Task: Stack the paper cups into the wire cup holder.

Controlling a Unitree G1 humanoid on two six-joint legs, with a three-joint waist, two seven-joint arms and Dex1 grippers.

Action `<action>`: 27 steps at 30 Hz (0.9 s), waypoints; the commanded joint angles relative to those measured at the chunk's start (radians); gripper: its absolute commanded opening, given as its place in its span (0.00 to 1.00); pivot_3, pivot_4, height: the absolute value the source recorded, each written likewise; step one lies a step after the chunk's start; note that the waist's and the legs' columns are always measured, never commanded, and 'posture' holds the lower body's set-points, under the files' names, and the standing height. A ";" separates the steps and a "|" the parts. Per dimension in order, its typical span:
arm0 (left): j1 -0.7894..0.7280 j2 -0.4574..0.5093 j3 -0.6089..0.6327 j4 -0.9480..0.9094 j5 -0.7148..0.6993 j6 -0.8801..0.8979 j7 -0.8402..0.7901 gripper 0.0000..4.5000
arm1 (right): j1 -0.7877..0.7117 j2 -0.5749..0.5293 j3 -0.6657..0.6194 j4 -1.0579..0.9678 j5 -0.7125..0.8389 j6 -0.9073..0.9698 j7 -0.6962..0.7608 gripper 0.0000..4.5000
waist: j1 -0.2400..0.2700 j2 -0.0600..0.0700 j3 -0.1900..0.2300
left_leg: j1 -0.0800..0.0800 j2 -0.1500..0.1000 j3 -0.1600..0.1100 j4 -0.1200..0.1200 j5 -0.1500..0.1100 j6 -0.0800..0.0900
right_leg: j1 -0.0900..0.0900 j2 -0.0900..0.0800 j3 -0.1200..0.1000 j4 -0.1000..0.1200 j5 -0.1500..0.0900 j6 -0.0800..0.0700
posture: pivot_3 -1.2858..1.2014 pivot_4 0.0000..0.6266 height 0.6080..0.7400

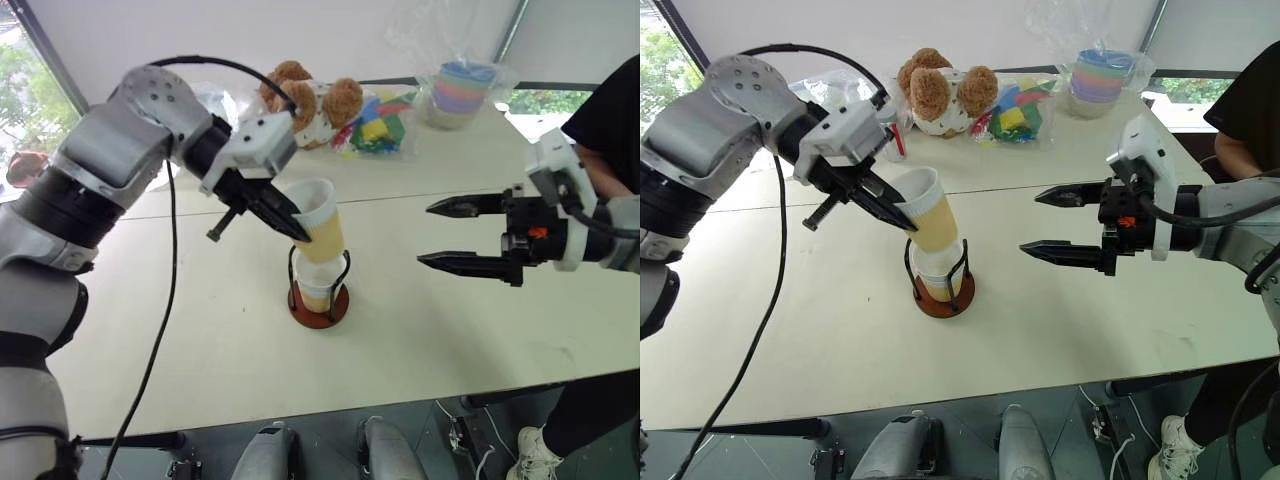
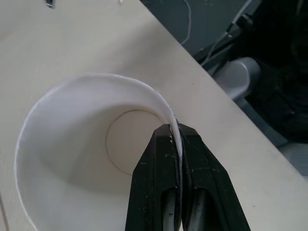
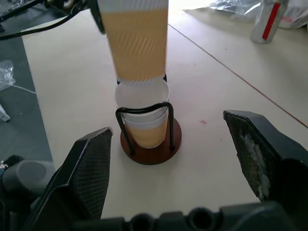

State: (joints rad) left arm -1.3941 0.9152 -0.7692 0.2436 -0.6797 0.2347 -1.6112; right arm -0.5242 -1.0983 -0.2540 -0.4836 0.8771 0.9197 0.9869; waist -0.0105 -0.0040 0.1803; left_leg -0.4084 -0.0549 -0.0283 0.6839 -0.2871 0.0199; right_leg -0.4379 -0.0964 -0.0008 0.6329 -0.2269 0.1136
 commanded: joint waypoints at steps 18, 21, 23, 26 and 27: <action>-0.146 -0.064 -0.238 0.148 0.011 -0.251 -0.003 0.30 | 0.045 0.026 -0.038 -0.094 0.088 0.015 -0.129 0.89 | 0.001 -0.001 0.000 | -0.001 -0.001 0.000 0.000 0.000 0.001 | 0.002 -0.001 0.000 -0.003 0.000 0.000 | 0.52 0.24 1.00; -0.161 -0.071 -0.246 0.157 0.000 -0.257 -0.003 0.62 | 0.041 0.030 -0.031 -0.089 0.088 0.011 -0.132 0.89 | 0.001 -0.001 0.000 | -0.001 -0.001 0.000 0.000 0.000 0.001 | 0.002 -0.001 0.000 -0.003 0.000 0.000 | 0.52 0.24 1.00; -0.160 -0.086 -0.222 0.173 0.010 -0.255 -0.003 0.85 | 0.040 0.032 -0.027 -0.085 0.085 0.008 -0.131 0.89 | 0.001 -0.001 0.000 | -0.001 -0.001 0.000 0.000 0.000 0.001 | 0.002 -0.001 0.000 -0.003 0.000 0.000 | 0.52 0.24 1.00; -0.162 -0.111 -0.130 0.241 0.037 -0.234 -0.003 0.94 | 0.048 0.039 -0.017 -0.064 0.067 0.000 -0.133 0.89 | 0.001 -0.001 0.000 | -0.001 -0.001 0.000 0.001 0.000 0.001 | 0.002 -0.001 0.000 -0.003 0.000 0.000 | 0.52 0.24 1.00; -0.157 -0.123 -0.076 0.273 0.045 -0.216 -0.003 0.94 | 0.058 0.039 -0.012 -0.058 0.053 -0.004 -0.136 0.89 | 0.000 -0.001 0.000 | -0.001 -0.001 0.000 0.001 0.000 0.001 | 0.002 -0.001 0.000 -0.003 0.000 0.000 | 0.52 0.24 1.00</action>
State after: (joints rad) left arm -1.5114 0.7925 -0.9640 0.4689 -0.6446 -0.0026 -1.6113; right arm -0.4682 -1.0623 -0.2575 -0.5428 0.9480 0.9417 0.8576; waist -0.0100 -0.0047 0.1806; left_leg -0.4090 -0.0562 -0.0279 0.6845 -0.2875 0.0207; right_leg -0.4360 -0.0971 -0.0011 0.6303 -0.2271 0.1138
